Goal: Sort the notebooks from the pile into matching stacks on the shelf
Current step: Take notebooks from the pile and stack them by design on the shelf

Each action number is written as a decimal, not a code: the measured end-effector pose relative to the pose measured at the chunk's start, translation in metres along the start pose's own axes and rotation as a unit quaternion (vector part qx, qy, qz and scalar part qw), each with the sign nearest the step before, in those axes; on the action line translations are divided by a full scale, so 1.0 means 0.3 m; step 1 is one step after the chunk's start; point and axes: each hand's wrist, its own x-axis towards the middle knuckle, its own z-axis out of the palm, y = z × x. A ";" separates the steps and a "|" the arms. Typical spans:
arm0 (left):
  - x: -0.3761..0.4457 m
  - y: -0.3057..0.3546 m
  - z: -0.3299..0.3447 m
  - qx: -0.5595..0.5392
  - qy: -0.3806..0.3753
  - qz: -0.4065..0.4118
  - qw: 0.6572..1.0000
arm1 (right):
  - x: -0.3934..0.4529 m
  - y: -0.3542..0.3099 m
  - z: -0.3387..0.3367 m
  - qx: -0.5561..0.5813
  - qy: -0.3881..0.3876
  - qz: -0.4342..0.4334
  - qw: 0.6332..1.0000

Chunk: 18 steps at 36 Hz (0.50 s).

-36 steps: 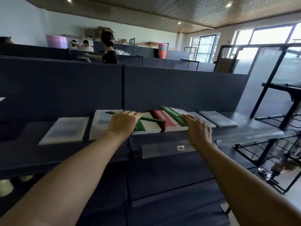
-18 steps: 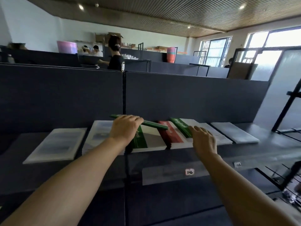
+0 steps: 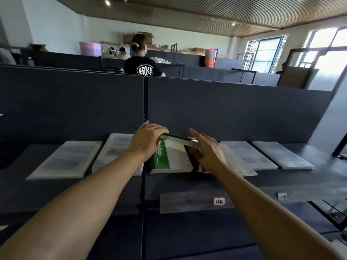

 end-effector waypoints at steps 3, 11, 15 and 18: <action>0.018 0.015 -0.006 -0.006 0.002 -0.005 1.000 | -0.014 0.001 -0.007 0.003 0.095 -0.054 0.994; 0.043 0.044 -0.009 0.075 -0.147 -0.109 0.980 | -0.034 -0.031 0.037 -0.151 0.121 -0.245 0.950; 0.010 0.015 -0.033 0.041 -0.197 -0.153 0.968 | -0.041 -0.070 0.113 -0.211 -0.006 -0.249 0.945; -0.016 0.007 -0.044 0.001 -0.233 -0.154 0.960 | -0.035 -0.079 0.169 -0.241 -0.085 -0.229 0.939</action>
